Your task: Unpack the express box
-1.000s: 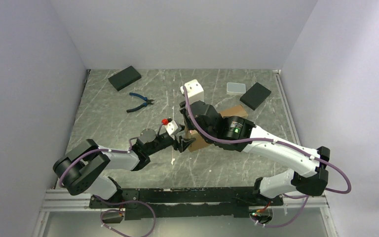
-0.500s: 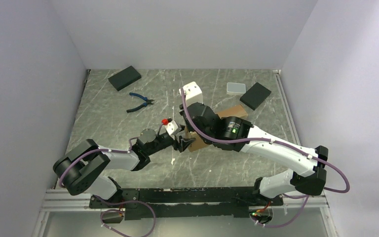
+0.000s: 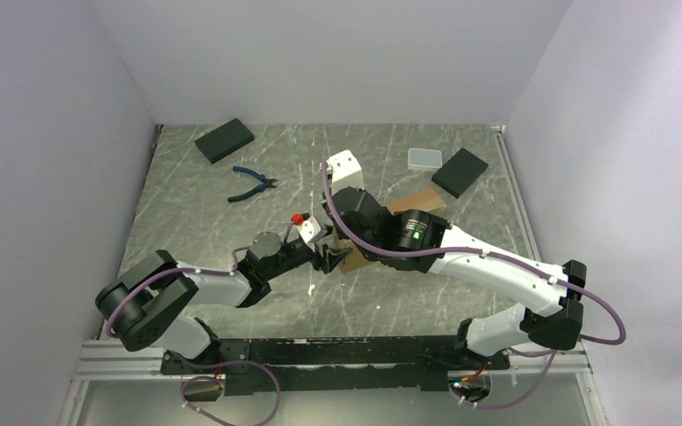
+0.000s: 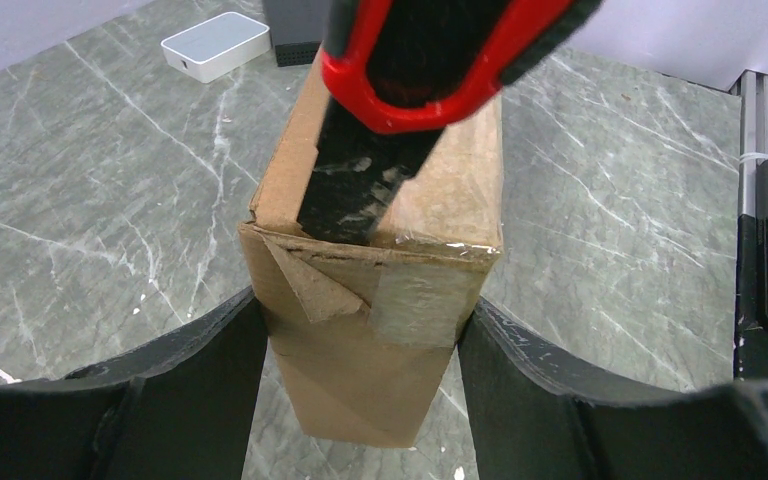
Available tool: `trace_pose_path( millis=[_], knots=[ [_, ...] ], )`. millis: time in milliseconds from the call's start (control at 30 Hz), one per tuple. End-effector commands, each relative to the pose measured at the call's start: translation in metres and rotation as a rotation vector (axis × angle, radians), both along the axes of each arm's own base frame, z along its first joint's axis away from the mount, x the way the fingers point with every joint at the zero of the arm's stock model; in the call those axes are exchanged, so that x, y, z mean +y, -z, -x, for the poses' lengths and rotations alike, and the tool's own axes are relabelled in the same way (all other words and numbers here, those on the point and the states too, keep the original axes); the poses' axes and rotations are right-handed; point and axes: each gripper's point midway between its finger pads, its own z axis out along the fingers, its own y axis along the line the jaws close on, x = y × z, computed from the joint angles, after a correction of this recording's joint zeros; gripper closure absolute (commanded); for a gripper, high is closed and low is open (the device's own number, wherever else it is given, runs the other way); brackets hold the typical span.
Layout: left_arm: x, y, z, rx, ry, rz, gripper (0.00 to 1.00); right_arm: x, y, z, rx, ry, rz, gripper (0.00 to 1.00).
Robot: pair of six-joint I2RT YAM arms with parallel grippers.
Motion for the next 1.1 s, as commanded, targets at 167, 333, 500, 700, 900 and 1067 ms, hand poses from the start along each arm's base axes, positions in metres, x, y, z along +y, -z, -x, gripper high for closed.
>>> trace_pose_path(
  millis=[167,333,500,700,900,1067],
  knots=[
    [0.004,-0.015,-0.009,-0.038,-0.055,0.015,0.36,-0.007,-0.007,0.014,0.026,0.026,0.031,1.00],
    [0.005,-0.015,-0.010,-0.032,-0.063,0.017,0.38,-0.007,0.004,0.019,0.053,0.025,0.061,1.00],
    [0.006,-0.014,-0.010,-0.029,-0.067,0.013,0.39,-0.006,0.015,0.021,0.070,0.016,0.084,1.00],
    [0.008,-0.012,-0.013,-0.020,-0.090,0.008,0.41,-0.006,0.016,0.025,0.076,0.010,0.105,1.00],
    [0.009,-0.009,-0.016,-0.013,-0.108,-0.003,0.44,-0.007,0.009,0.037,0.082,-0.009,0.102,1.00],
    [0.009,-0.008,-0.017,-0.010,-0.113,-0.004,0.45,-0.011,0.018,0.041,0.095,-0.002,0.123,1.00]
  ],
)
